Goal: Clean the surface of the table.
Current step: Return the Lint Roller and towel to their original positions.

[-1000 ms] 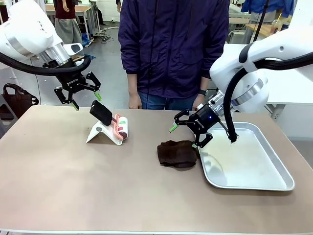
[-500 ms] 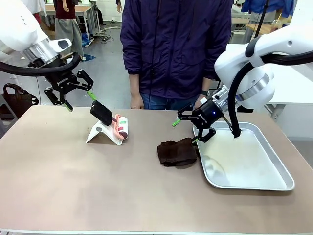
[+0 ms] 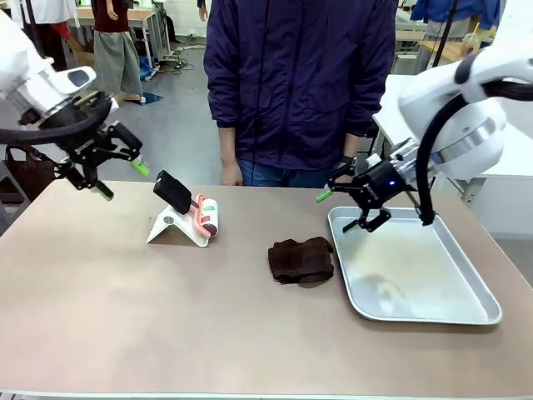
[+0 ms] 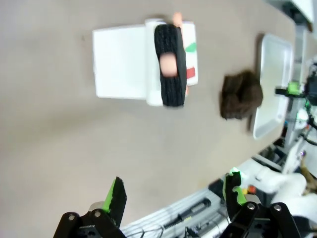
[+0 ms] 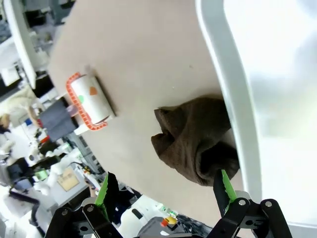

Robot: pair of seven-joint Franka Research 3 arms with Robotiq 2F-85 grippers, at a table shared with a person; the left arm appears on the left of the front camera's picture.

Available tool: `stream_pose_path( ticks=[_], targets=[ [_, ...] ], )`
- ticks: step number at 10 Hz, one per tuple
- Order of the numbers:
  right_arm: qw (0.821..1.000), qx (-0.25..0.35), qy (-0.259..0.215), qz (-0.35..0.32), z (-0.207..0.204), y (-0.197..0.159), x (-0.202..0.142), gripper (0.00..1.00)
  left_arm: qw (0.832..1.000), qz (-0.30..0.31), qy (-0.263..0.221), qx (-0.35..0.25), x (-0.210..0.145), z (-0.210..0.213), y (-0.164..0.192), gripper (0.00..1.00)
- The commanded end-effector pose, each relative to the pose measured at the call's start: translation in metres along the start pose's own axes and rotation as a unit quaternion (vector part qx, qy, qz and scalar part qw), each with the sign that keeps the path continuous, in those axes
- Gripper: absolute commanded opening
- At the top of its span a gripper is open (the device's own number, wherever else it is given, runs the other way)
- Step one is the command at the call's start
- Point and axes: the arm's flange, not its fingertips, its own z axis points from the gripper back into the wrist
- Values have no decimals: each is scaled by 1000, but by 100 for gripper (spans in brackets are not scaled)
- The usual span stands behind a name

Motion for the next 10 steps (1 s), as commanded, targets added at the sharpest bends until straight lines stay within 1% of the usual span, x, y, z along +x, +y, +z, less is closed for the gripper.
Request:
stream_pose_path(
  ticks=[1,2,3,4,5,6,7,8,10],
  targets=[
    [997,75,32,6,36,-25,-6,100,998,-34,11,-55,-36,-3,31,100],
    [992,114,53,9,62,-37,-7,100,995,-49,11,-84,-50,-8,48,100],
    [988,139,65,12,82,-48,-10,100,992,-51,4,-113,-58,-16,63,100],
    [983,164,86,8,99,-57,-12,100,988,-58,2,-142,-61,-27,77,100],
    [974,196,111,12,114,-64,-16,100,982,-61,14,-179,-61,-34,100,100],
    [967,215,134,10,127,-72,-20,100,981,-38,6,-193,-58,-41,109,100],
    [963,226,145,18,133,-78,-26,100,972,-59,36,-223,-52,-46,121,100],
    [961,230,149,20,135,-83,-30,100,969,-50,29,-239,-46,-45,126,100],
    [955,240,167,53,135,-90,-37,100,961,5,-10,-275,-37,-42,132,100]
  ],
)
